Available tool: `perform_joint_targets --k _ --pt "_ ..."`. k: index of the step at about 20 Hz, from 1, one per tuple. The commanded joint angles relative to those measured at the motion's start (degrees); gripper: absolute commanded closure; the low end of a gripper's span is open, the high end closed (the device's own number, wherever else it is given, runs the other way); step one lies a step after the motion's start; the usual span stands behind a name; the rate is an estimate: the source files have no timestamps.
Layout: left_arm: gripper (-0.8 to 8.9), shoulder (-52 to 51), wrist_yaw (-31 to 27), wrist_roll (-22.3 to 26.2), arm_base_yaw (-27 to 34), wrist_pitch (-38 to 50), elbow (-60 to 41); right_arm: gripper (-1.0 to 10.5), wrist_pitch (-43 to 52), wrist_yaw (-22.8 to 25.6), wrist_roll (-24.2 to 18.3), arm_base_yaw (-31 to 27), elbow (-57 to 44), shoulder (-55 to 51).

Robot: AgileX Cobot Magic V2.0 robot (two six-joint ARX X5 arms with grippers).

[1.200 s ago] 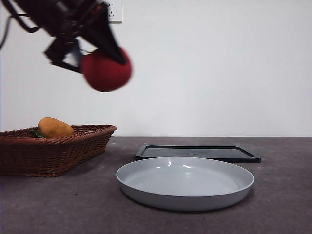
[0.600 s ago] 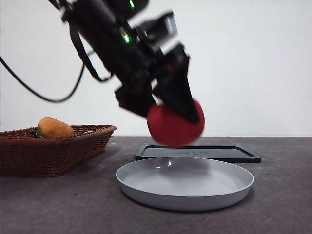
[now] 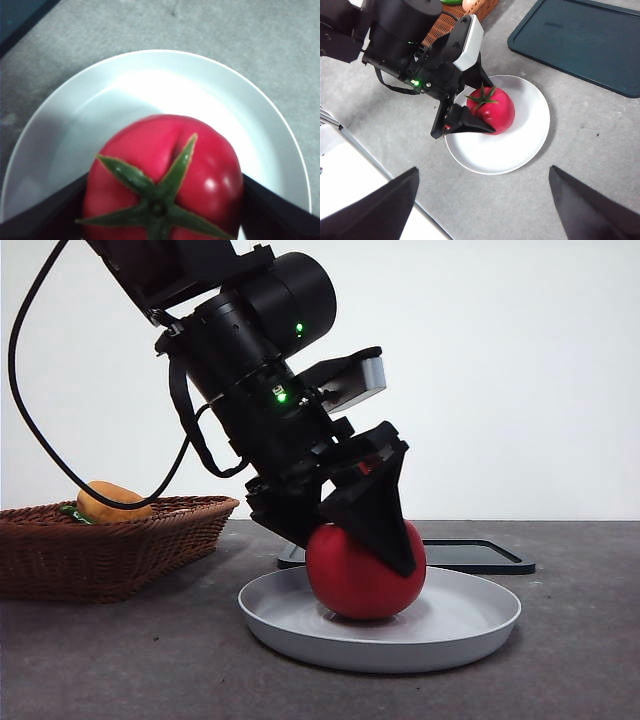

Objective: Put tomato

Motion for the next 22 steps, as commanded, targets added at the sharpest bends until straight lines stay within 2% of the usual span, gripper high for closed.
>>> perform_joint_targets --k 1,6,11,14,17,22 --pt "3.02 1.53 -0.02 0.17 -0.74 0.15 0.92 5.3 0.33 0.02 -0.79 0.26 1.09 0.33" --pt "2.80 1.11 -0.02 -2.69 -0.66 -0.24 1.42 5.3 0.35 0.00 -0.79 0.26 1.09 0.33" --pt "2.81 -1.88 -0.02 -2.82 -0.46 -2.73 3.61 5.3 0.33 0.02 -0.79 0.26 1.09 0.33" --pt "2.81 -5.95 -0.04 -3.69 0.44 -2.86 3.80 5.3 0.33 0.00 -0.79 0.26 1.09 0.33" --pt "2.82 -11.17 -0.04 -6.75 2.45 -4.15 3.80 5.3 0.35 0.00 -0.79 0.26 1.09 0.33" --pt "2.82 -22.12 -0.04 -10.69 7.43 -9.53 3.80 5.3 0.35 -0.02 -0.72 0.26 1.09 0.33"
